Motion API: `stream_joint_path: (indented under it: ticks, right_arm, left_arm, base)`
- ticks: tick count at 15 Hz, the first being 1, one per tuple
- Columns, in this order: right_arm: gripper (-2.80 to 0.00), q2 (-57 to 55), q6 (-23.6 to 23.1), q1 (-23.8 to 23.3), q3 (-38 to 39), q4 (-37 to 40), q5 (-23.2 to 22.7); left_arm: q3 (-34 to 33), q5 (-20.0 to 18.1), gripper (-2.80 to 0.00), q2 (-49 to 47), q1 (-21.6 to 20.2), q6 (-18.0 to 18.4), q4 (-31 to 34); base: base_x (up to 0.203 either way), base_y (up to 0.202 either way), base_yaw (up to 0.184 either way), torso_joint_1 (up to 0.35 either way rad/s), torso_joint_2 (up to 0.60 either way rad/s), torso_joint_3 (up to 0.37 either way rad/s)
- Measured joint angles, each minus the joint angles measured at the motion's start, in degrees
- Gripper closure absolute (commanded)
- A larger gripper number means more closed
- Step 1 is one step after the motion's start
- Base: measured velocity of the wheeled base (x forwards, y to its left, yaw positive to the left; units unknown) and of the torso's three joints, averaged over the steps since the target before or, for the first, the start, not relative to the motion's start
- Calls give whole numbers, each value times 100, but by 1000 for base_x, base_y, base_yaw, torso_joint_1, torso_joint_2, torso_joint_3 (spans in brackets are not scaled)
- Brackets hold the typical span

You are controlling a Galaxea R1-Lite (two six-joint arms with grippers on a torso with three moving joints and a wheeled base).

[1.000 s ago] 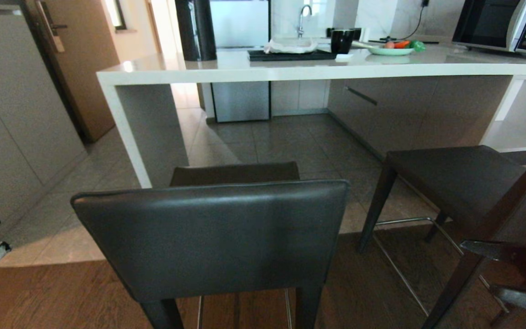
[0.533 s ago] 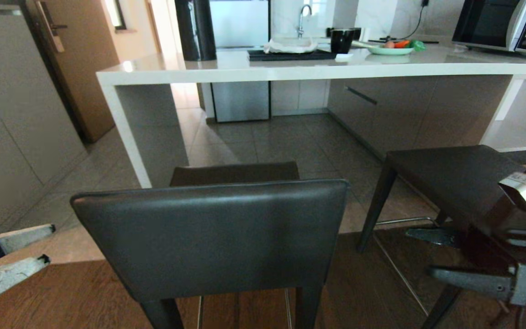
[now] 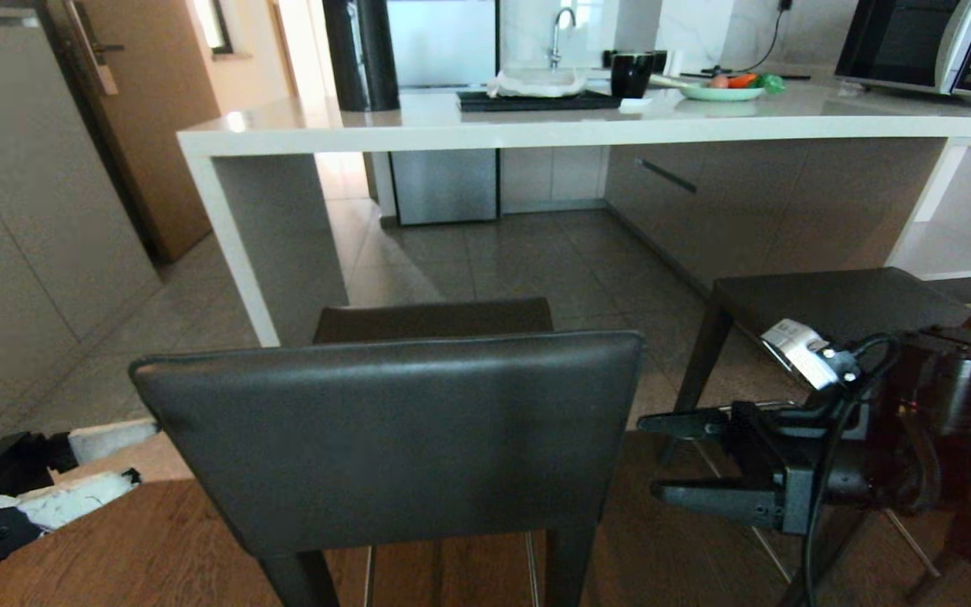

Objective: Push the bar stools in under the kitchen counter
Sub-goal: Push the gray chair back under the dining table

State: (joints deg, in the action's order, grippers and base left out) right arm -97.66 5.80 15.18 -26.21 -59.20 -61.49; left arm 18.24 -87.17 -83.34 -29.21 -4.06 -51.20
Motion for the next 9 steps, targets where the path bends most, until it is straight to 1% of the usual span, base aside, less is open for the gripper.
stream_joint_path:
  ticks: [2, 4, 5, 7, 9]
  right_arm:
    - [-280, -277, -5, 80, -211, -74, 91]
    - [-280, -551, 1, 100, -465, -190, 121]
    - [-280, -692, 12, 107, -607, -231, 127]
    - [-280, -939, 34, 151, -918, -244, 144]
    - [-280, -1206, 39, 259, -1193, -251, 196]
  left_arm:
    - [55, 0, -280, -310, 73, 184, -1]
    - [141, 0, -280, -558, 102, 246, -79]
    - [161, 0, -280, -686, 111, 259, -251]
    - [171, 0, -280, -966, 185, 249, -822]
    - [121, -1, -280, -1382, 289, 216, -1676]
  base:
    - [0, 0, 0, 0, 0, 0]
    - [0, 0, 0, 0, 0, 0]
    - [0, 0, 0, 0, 0, 0]
    - [0, 0, 0, 0, 0, 0]
    - [0, 0, 0, 0, 0, 0]
